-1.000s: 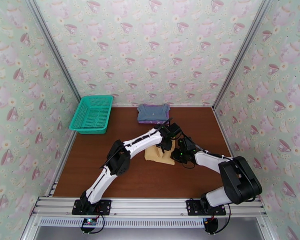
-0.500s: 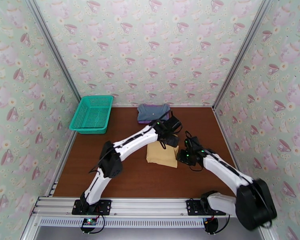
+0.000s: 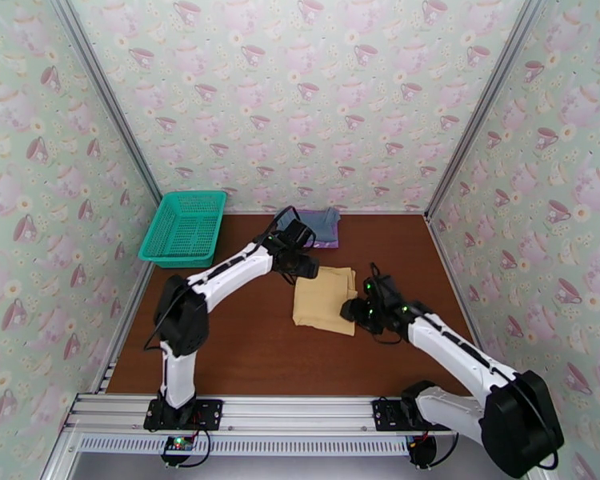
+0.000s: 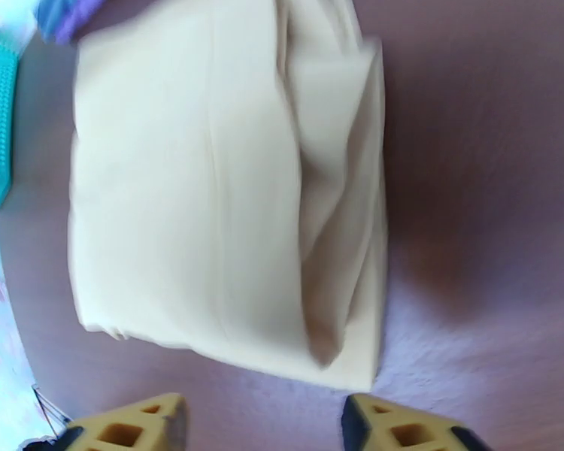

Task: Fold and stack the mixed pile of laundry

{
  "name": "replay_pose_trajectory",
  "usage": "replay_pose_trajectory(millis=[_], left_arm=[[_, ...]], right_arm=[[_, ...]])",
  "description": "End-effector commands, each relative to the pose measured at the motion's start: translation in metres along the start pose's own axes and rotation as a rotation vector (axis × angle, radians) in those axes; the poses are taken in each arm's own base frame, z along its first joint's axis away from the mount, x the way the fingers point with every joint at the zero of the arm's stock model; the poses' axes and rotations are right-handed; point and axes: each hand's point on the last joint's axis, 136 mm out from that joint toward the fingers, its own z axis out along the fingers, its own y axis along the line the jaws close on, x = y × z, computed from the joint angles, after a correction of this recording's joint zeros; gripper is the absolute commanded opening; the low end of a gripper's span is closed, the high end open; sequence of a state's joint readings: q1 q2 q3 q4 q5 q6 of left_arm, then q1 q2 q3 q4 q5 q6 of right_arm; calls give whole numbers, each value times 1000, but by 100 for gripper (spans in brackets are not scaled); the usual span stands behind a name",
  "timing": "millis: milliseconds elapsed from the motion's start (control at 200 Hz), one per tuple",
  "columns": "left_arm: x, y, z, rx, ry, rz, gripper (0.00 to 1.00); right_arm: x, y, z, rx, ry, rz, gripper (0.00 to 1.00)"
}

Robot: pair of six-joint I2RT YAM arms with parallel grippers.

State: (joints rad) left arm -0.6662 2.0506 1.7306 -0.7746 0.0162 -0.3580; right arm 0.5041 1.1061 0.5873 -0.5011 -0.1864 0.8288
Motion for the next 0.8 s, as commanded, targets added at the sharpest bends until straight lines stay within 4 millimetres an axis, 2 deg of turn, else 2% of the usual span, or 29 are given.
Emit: replay_pose_trajectory(millis=[0,110,210,391,451,511,541,661,681,796], left_arm=[[-8,-16,19,110,21,28,83],[-6,-13,44,151,68,5,83],[-1,-20,63,220,118,-9,82],[9,-27,84,284,171,-22,75],[12,-27,88,296,178,-40,62],[17,-27,90,307,184,-57,38],[20,-26,91,309,187,-63,30],[32,-16,89,287,174,-96,3],[36,-13,88,279,173,-105,0],[50,7,77,229,126,-175,0]], right_arm=[[-1,17,-4,-94,-122,173,66],[10,22,1,-128,-153,265,73],[16,27,13,-144,-150,321,79],[11,47,37,-215,-183,431,83],[7,52,42,-240,-219,484,87],[4,56,48,-268,-244,543,90],[3,58,51,-278,-250,564,90],[6,58,62,-274,-252,633,91],[7,57,63,-271,-254,645,91],[17,48,68,-250,-275,703,91]])
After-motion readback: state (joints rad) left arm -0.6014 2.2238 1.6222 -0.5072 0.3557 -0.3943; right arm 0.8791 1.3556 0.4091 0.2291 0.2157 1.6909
